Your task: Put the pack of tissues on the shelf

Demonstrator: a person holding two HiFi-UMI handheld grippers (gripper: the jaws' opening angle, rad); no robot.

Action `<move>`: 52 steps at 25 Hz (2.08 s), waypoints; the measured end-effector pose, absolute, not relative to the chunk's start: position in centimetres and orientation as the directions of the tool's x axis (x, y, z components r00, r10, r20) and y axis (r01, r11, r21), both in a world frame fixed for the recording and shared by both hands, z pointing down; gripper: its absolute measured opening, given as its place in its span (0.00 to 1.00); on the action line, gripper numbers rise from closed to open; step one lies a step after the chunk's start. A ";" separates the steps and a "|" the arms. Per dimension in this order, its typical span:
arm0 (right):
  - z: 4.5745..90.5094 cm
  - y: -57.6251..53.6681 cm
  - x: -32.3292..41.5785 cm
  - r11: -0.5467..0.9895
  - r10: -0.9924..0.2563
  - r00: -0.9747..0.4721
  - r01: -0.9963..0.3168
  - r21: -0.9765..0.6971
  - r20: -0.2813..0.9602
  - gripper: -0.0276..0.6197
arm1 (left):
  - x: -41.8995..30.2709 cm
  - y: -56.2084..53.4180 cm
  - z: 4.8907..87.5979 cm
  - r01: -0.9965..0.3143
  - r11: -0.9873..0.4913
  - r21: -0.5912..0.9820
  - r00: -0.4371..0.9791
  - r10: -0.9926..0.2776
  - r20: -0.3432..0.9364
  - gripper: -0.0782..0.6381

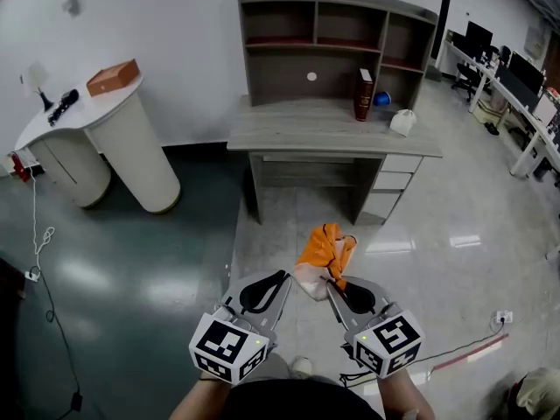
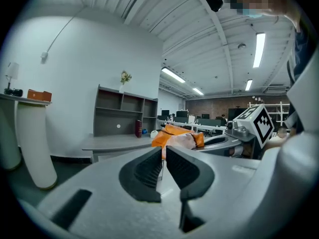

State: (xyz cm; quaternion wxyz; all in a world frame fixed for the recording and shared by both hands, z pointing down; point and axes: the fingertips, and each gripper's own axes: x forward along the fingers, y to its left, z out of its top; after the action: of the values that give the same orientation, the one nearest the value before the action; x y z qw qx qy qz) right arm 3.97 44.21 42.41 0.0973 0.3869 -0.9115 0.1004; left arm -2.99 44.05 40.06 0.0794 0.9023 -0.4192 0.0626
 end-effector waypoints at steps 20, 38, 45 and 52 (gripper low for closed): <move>43.2 34.4 3.0 0.690 -0.663 -0.681 -0.717 -0.100 0.312 0.08 | -3.8 33.6 40.4 -0.759 -0.643 0.103 0.650 -0.739 0.180 0.16; 42.9 21.0 -2.0 0.641 -0.695 -0.634 -0.760 -0.108 0.337 0.08 | -8.7 20.5 40.6 -0.713 -0.692 0.112 0.698 -0.686 0.204 0.16; 42.8 18.0 -3.4 0.622 -0.712 -0.612 -0.777 -0.096 0.343 0.08 | -10.8 17.5 40.8 -0.702 -0.701 0.125 0.710 -0.676 0.199 0.16; 42.7 14.6 -2.8 0.615 -0.717 -0.603 -0.783 -0.091 0.350 0.08 | -10.4 15.0 41.2 -0.699 -0.705 0.120 0.712 -0.670 0.212 0.16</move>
State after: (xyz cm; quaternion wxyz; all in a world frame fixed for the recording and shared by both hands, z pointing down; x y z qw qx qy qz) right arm -2.84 14.56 42.72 0.1409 0.4226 -0.8874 0.1185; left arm -10.41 14.98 41.20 0.0960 0.9202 -0.3717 0.0763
